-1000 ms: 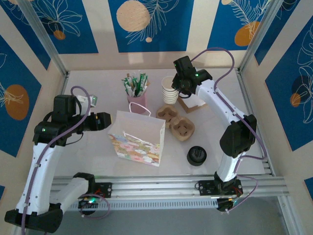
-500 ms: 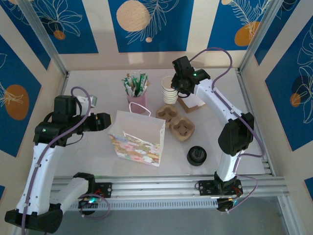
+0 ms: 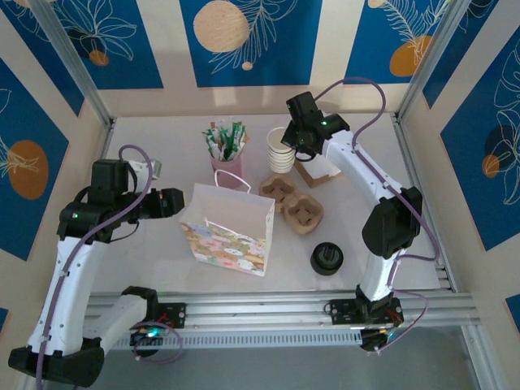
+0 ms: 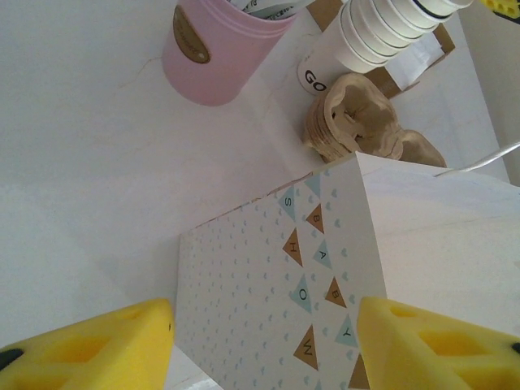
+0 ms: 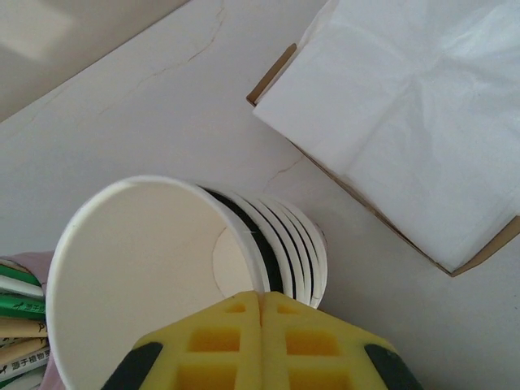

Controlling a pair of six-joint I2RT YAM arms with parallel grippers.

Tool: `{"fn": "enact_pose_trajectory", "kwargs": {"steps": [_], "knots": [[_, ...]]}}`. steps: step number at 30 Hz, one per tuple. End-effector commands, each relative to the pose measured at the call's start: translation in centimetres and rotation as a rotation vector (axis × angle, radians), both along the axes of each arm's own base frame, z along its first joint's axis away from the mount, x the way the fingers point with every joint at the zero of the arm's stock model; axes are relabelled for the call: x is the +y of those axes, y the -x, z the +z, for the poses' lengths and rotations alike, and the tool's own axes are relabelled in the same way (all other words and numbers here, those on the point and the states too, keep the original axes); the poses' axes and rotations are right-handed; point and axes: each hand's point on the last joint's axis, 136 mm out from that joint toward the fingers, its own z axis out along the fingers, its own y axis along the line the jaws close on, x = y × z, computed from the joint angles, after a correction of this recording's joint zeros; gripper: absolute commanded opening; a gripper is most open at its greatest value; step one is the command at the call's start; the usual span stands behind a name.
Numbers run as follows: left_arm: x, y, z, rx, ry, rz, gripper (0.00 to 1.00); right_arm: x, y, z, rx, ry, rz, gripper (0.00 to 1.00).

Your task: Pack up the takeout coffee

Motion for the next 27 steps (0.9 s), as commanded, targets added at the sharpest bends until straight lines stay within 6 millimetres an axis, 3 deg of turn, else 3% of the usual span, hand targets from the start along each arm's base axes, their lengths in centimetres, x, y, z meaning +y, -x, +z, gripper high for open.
{"fn": "enact_pose_trajectory", "kwargs": {"steps": [1,9,15,20,27], "knots": [[0.2,-0.1,-0.3,-0.019,-0.035,-0.012,0.62,0.1,-0.5,1.7,-0.035,-0.005,-0.001,0.05],[0.9,-0.3,0.8,-0.060,-0.060,0.021,0.64,0.2,-0.3,4.5,-0.063,-0.016,0.040,0.00],[1.7,-0.2,2.3,-0.119,-0.079,0.057,0.66,0.7,1.0,9.0,-0.146,-0.068,0.118,0.00],[2.7,-0.2,3.5,-0.179,-0.111,0.102,0.69,0.6,3.4,13.2,-0.226,-0.122,0.181,0.00],[3.8,0.1,4.3,-0.224,-0.117,0.175,0.71,-2.4,8.2,17.3,-0.296,-0.100,0.180,0.00]]}}
